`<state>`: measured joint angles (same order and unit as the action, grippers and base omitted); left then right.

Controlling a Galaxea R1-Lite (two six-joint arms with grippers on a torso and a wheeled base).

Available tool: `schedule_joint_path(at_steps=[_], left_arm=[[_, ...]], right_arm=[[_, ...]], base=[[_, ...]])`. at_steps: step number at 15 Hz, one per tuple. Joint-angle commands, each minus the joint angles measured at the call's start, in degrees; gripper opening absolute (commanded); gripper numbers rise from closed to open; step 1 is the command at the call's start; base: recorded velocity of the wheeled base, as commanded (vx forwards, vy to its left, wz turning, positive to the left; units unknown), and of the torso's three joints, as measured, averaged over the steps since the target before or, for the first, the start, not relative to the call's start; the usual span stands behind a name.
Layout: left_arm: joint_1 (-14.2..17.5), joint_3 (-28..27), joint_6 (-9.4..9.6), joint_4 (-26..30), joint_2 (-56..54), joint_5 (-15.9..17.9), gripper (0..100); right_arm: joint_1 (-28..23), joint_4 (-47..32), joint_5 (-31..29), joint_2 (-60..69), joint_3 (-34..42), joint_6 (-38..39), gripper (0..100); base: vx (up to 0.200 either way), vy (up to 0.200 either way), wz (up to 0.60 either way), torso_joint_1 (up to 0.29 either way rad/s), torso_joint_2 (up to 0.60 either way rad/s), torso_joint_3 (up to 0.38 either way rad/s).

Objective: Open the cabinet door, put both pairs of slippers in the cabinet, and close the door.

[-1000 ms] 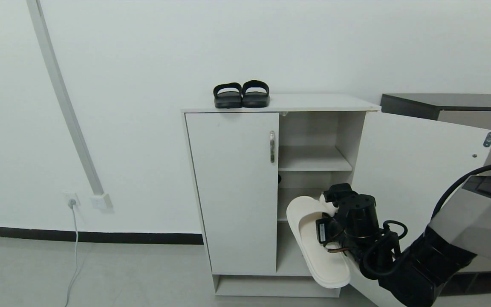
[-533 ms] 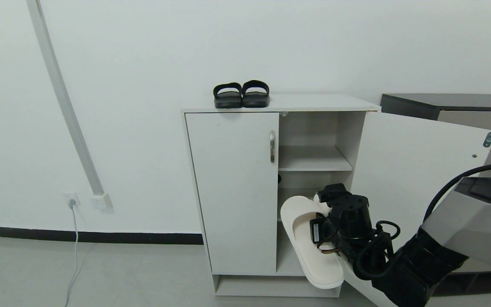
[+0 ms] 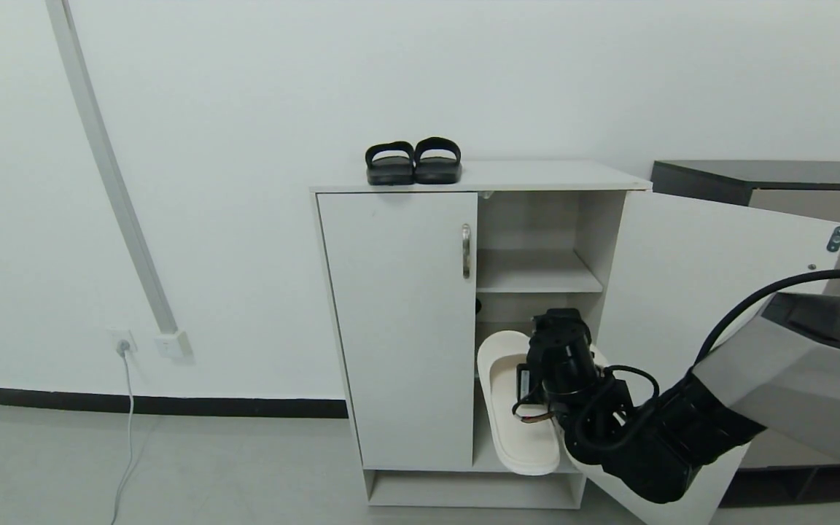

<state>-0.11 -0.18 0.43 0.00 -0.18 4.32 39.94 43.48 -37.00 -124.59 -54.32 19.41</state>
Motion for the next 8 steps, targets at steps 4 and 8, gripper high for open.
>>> schedule_joint_path(at_steps=[4, 8], left_arm=[[0.0, 0.0, 0.01, 0.0, 0.2, 0.0, 0], [0.0, 0.0, -0.08, 0.0, 0.2, 0.0, 0]], right_arm=[[0.3, 0.1, 0.0, -2.3, -0.3, 0.1, 0], [0.7, 0.3, 0.0, -4.3, -0.8, 0.0, 0]], base=[[0.000, -0.200, 0.00, 0.002, 0.00, 0.001], [0.000, -0.050, 0.00, 0.001, 0.00, 0.002]])
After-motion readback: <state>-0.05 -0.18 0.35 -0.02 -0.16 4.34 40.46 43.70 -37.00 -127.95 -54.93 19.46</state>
